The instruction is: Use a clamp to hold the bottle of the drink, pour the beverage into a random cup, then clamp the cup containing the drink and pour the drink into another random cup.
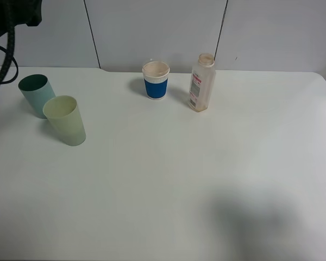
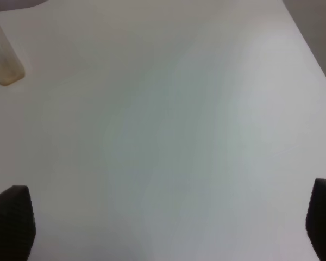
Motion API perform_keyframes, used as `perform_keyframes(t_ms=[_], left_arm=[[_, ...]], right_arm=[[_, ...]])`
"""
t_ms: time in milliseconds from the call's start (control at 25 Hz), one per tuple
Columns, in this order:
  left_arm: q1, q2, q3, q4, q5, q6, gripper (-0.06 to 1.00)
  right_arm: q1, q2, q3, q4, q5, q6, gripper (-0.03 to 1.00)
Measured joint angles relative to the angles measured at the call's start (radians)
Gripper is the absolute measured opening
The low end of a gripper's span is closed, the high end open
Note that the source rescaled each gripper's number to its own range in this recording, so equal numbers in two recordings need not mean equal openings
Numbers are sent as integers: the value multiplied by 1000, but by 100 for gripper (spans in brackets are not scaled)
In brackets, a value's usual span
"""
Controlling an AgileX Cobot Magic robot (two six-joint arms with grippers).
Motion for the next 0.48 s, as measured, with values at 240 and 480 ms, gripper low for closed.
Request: perform_keyframes(t_ms=[240, 480], left_arm=[[0, -96, 0, 16, 146, -82, 91], [0, -223, 0, 18, 285, -98, 99]], right_arm=[[0, 0, 0, 0, 0, 0, 100], [0, 0, 0, 0, 0, 0, 100]])
